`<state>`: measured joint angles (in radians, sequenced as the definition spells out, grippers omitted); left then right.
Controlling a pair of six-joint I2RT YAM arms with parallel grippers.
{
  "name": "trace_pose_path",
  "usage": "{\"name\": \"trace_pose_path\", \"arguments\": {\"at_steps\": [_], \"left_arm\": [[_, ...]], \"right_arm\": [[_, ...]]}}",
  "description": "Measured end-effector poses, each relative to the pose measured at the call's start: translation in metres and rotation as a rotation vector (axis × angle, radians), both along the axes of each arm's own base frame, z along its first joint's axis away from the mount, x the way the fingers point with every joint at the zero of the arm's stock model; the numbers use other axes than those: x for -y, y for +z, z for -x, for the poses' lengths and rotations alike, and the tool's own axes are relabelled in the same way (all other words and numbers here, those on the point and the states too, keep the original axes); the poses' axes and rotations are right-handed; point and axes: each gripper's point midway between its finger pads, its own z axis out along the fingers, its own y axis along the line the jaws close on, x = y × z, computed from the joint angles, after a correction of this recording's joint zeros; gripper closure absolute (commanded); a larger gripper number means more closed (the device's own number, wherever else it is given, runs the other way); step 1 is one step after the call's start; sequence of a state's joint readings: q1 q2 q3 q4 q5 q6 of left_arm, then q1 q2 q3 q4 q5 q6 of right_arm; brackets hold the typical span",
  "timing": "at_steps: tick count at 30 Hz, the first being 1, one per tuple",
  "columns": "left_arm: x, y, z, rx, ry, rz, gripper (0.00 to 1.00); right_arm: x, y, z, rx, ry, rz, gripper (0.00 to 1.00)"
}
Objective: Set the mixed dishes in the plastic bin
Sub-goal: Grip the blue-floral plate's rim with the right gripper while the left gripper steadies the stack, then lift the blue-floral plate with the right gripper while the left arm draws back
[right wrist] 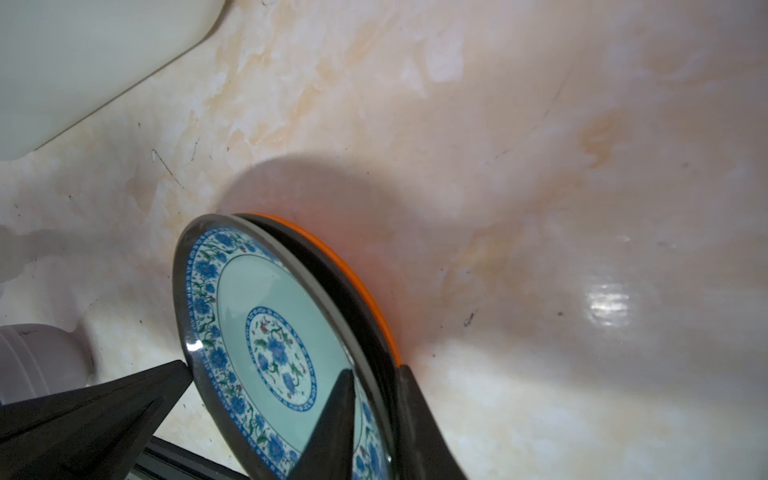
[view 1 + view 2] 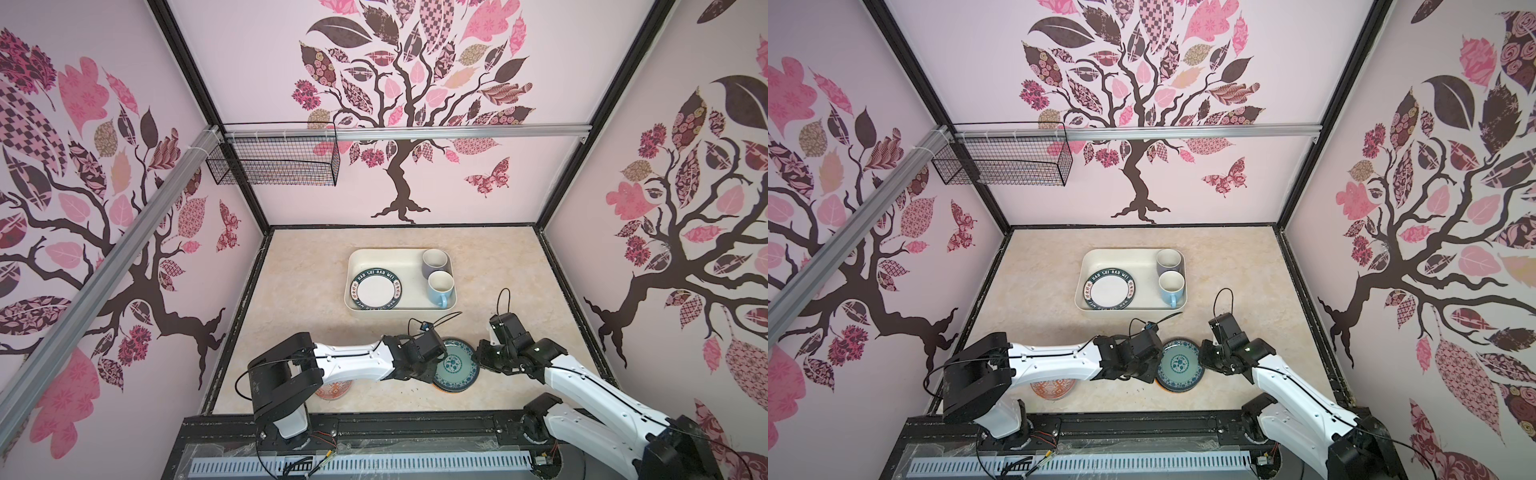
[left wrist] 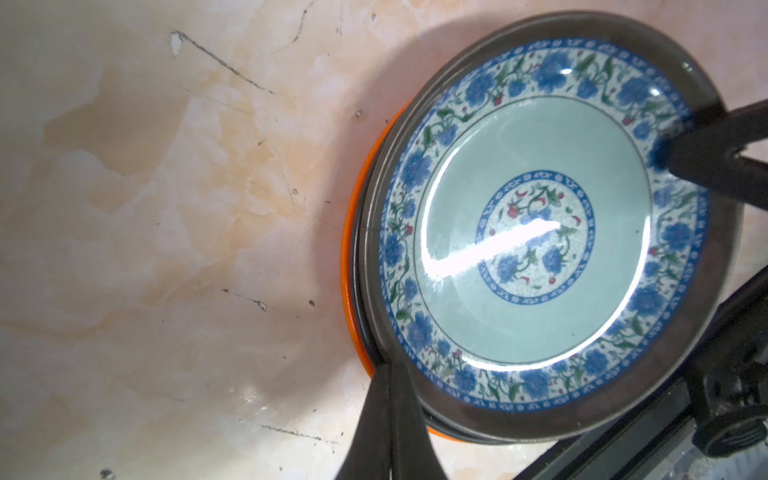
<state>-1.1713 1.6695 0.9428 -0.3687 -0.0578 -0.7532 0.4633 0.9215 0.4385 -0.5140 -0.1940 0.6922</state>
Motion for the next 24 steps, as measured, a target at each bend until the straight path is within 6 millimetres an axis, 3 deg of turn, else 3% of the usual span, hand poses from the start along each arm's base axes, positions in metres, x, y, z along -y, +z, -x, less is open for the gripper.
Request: {"name": "trace_pose_path", "arguments": {"at_steps": [8,14,19,24], "left_arm": [[0.001,0.001,-0.006,0.009,0.003,-0.004,1.00],[0.000,0.001,-0.009,0.017,0.007,-0.007,1.00],[-0.002,0.003,-0.011,0.023,0.010,-0.011,0.81],[-0.004,0.021,-0.012,0.044,0.013,0.017,0.73]], "right_arm": [[-0.002,0.002,0.000,0.008,0.018,-0.008,0.92],[-0.003,0.005,0.002,0.014,0.027,-0.018,0.94],[-0.008,0.016,-0.001,0.020,0.038,-0.037,0.97],[-0.013,0.030,-0.008,0.050,0.041,-0.056,0.99]]}}
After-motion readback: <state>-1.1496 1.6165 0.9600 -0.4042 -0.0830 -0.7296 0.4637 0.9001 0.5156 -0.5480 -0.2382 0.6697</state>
